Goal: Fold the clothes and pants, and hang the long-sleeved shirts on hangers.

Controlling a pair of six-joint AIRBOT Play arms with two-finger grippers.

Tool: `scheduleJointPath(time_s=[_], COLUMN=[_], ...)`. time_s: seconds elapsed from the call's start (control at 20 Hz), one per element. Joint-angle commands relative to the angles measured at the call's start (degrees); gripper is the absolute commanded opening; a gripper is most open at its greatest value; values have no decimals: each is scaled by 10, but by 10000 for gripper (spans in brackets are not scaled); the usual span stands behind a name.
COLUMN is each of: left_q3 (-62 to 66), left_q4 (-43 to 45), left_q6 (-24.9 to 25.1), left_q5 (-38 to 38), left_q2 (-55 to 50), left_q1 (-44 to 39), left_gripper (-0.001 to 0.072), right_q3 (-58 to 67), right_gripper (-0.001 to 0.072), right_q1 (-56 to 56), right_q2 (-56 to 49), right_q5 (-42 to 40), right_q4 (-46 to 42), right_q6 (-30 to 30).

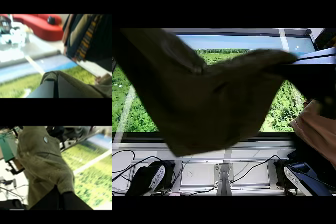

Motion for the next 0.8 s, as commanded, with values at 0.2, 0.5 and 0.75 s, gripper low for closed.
scheduleJointPath(time_s=[0.2, 0.5, 0.75], left_q3=[-155, -167, -167], left_q4=[5, -186, -17], left_q6=[34, 214, 156], left_q5=[-20, 80, 83], left_q2=[-188, -301, -185], left_q1=[-31, -64, -67], left_gripper=[22, 21, 19], right_q3=[-286, -258, -138], right_gripper=[27, 27, 27], right_q1=[137, 139, 139], right_q2=[-52, -130, -69], right_q5=[-371, -475, -330], right_q4=[-46, -106, -249], right_q6=[4, -46, -54])
